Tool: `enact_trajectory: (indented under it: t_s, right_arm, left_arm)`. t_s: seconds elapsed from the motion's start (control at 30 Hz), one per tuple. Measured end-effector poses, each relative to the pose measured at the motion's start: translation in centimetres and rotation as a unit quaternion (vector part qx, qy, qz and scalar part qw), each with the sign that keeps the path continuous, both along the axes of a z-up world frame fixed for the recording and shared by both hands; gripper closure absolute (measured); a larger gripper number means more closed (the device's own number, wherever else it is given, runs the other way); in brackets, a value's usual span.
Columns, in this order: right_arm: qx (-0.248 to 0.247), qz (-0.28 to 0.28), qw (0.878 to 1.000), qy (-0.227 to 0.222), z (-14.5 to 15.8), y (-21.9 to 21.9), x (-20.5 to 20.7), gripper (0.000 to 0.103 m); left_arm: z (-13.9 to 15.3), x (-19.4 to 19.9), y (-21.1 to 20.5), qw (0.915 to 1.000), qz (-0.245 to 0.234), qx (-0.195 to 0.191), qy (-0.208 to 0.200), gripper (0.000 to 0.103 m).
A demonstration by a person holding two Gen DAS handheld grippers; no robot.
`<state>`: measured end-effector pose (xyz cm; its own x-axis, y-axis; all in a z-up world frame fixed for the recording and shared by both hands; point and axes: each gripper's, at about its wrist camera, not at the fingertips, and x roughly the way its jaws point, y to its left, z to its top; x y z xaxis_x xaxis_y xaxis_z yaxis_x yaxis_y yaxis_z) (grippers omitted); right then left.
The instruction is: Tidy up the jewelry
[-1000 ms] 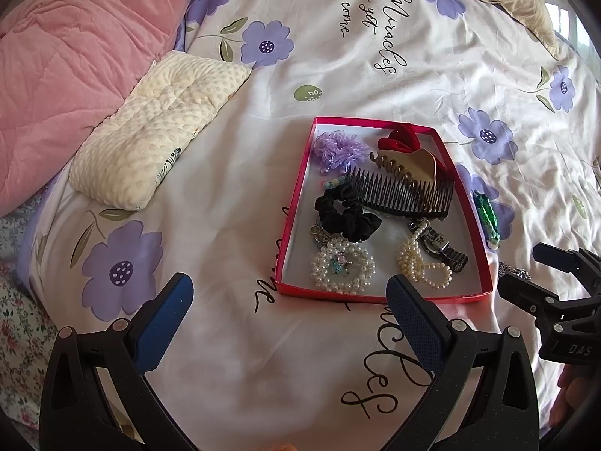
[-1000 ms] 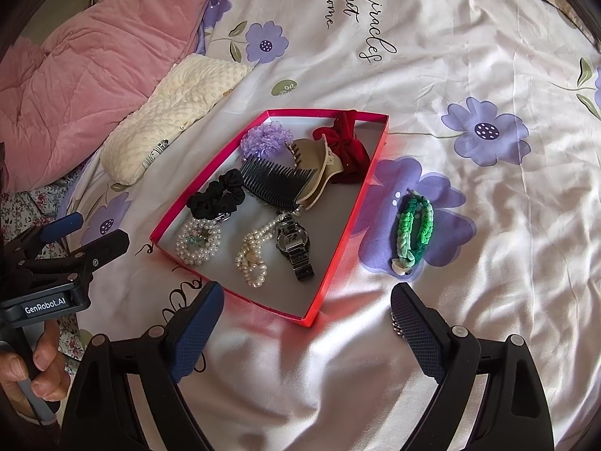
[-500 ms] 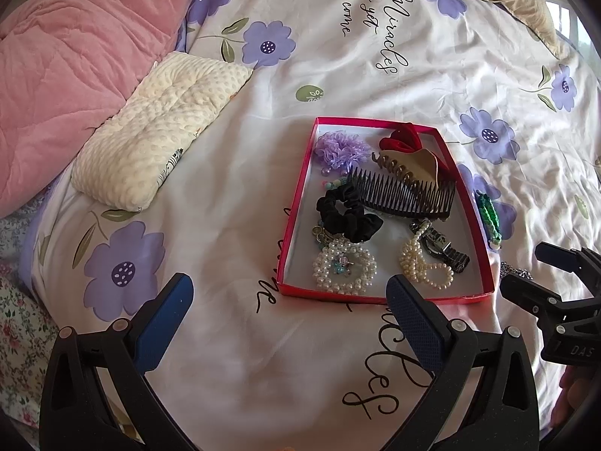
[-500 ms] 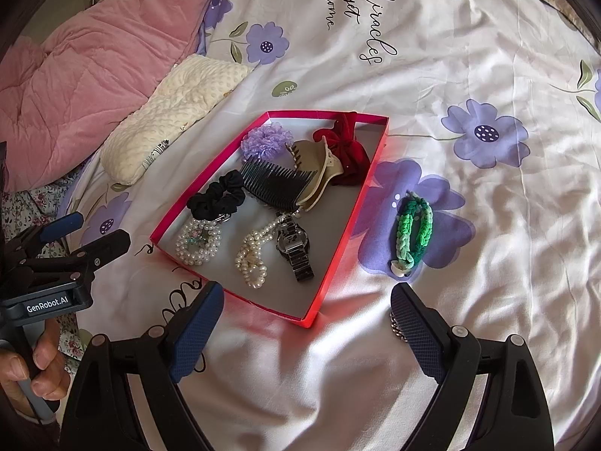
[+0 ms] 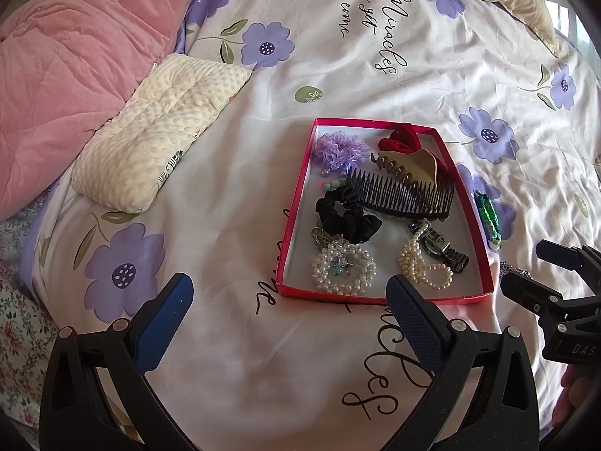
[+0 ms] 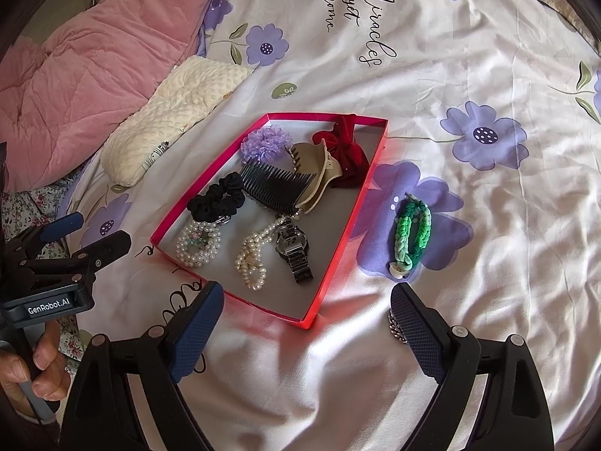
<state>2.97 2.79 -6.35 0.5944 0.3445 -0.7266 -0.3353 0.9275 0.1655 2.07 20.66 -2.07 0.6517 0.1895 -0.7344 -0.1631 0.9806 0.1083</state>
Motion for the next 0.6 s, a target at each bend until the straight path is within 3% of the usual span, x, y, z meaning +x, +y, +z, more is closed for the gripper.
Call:
enact_trajectory:
  t_s: [0.6]
  right_arm:
    - [0.0,-0.002,1.0,0.0,0.24,0.04,0.26,0.011]
  left_arm:
    - [0.26,0.3,-0.46,0.9999,-0.005,0.013,-0.008,0.0]
